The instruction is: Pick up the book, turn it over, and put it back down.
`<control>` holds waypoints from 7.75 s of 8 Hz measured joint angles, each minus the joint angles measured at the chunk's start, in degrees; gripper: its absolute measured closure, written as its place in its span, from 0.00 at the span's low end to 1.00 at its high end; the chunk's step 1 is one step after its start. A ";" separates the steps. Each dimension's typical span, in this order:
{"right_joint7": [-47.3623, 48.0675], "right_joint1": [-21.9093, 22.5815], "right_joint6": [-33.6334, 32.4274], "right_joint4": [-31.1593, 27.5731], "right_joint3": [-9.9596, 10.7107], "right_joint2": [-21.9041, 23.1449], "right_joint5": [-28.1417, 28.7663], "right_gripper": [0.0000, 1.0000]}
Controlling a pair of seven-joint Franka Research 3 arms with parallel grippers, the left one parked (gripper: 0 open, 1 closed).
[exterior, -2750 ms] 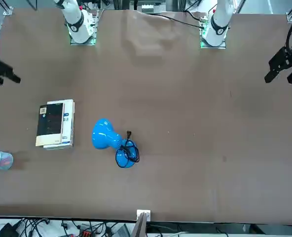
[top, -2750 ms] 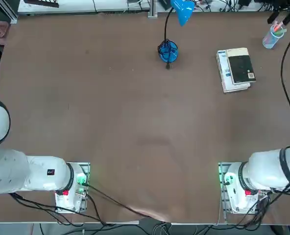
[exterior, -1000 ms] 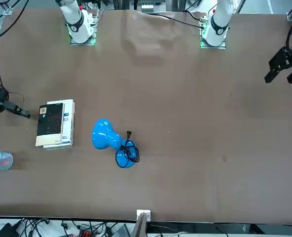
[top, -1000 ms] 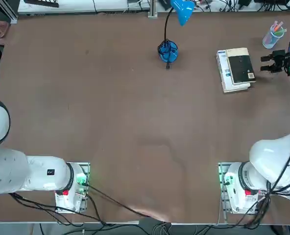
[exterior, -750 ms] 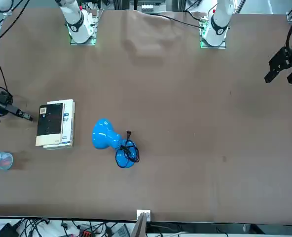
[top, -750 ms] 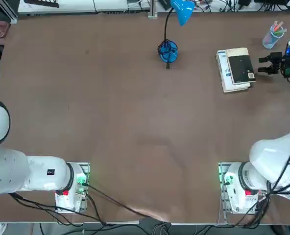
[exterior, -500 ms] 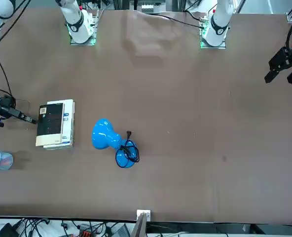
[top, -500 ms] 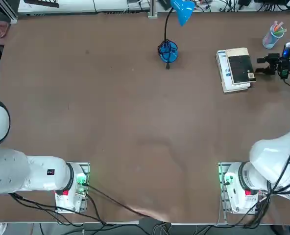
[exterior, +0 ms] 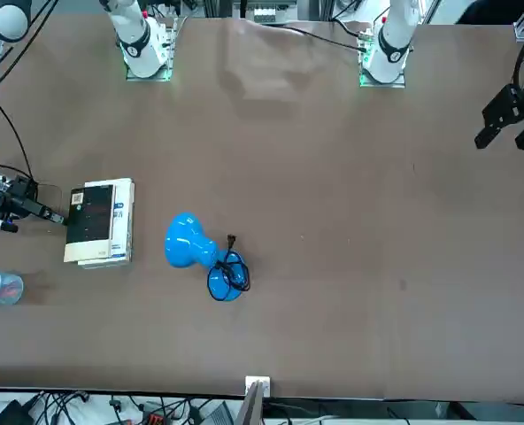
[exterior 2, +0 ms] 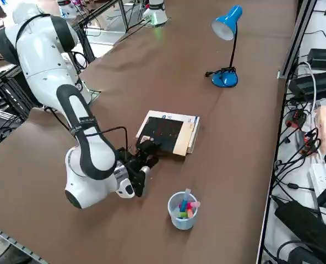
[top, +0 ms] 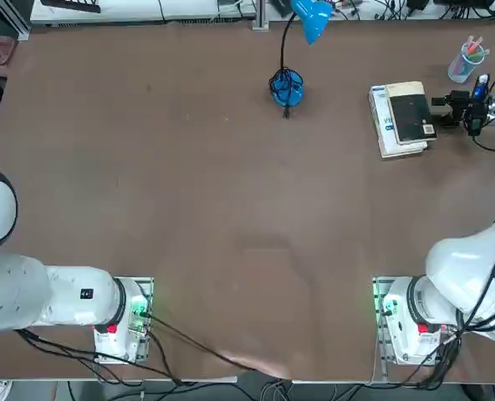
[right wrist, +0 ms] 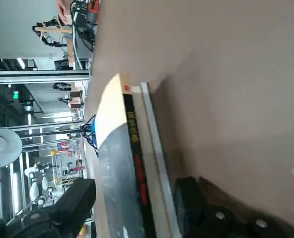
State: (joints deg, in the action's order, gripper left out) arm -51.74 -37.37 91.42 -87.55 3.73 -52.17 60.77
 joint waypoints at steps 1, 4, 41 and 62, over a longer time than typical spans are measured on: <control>0.02 0.04 -0.17 0.12 -0.55 0.00 0.03 0.05; -0.02 0.04 -1.19 0.34 -1.35 0.00 0.45 0.08; 75.77 61.05 -4.38 -6.02 -2.19 22.80 -112.42 0.89; 116.03 71.99 -1.80 -24.19 -1.78 11.73 -138.25 0.89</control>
State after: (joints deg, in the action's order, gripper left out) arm 64.29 34.62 89.61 -111.74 1.95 -40.43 -77.47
